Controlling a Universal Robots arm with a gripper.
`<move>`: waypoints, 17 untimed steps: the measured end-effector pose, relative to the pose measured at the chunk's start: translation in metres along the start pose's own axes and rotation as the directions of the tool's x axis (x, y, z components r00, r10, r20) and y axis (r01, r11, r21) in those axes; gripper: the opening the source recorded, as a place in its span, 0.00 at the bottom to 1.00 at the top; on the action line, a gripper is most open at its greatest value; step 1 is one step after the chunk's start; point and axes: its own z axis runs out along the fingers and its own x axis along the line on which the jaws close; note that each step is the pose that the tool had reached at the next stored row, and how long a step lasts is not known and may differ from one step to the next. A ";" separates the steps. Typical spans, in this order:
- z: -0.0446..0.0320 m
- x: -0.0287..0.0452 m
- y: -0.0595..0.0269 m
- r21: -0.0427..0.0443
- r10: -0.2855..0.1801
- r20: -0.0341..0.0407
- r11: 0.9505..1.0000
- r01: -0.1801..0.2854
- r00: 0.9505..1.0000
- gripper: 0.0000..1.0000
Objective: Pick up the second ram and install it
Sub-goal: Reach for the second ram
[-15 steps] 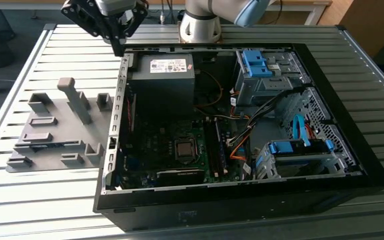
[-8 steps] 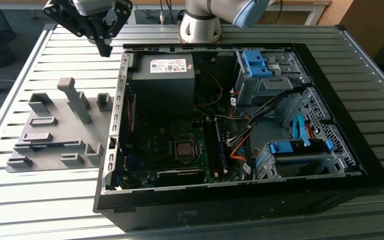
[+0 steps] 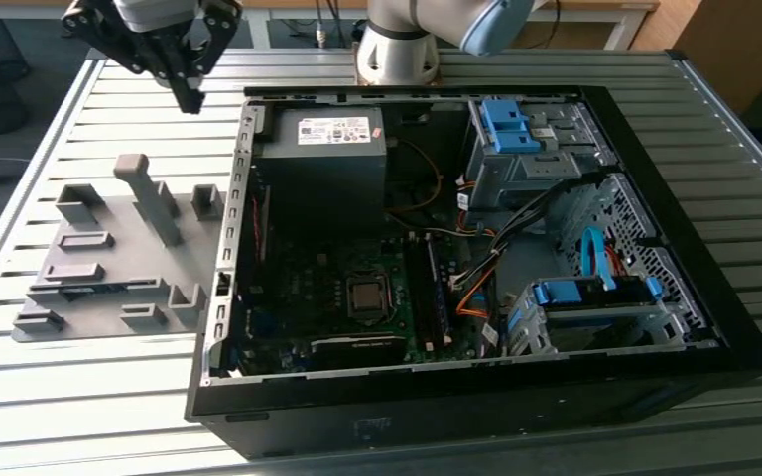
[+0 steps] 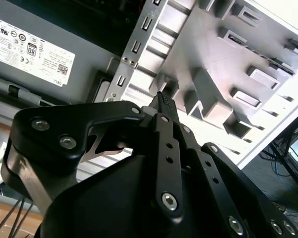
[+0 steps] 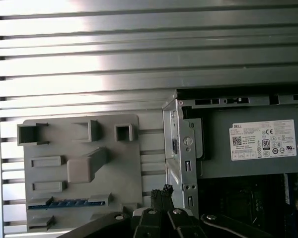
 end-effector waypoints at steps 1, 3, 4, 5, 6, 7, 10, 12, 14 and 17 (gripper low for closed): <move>0.0000 0.0020 -0.0002 0.000 0.000 0.000 1.000 0.000 1.000 0.11; -0.0001 0.0059 -0.0005 0.000 0.000 0.000 1.000 0.000 1.000 0.11; -0.0001 0.0078 -0.0006 0.000 0.000 0.000 1.000 0.000 1.000 0.11; -0.0001 0.0098 -0.0007 0.000 0.000 0.000 1.000 0.000 1.000 0.11; -0.0002 0.0117 -0.0009 0.000 0.000 0.000 1.000 0.000 1.000 0.11; -0.0002 0.0136 -0.0010 0.000 0.000 0.000 1.000 0.000 1.000 0.11; -0.0003 0.0196 -0.0015 0.000 0.000 0.000 1.000 0.000 1.000 0.11; -0.0004 0.0238 -0.0018 0.000 0.000 0.000 1.000 0.000 1.000 0.11; -0.0004 0.0280 -0.0021 0.000 0.000 0.000 1.000 0.000 1.000 0.11; -0.0005 0.0343 -0.0026 0.000 0.000 0.000 1.000 0.000 1.000 0.11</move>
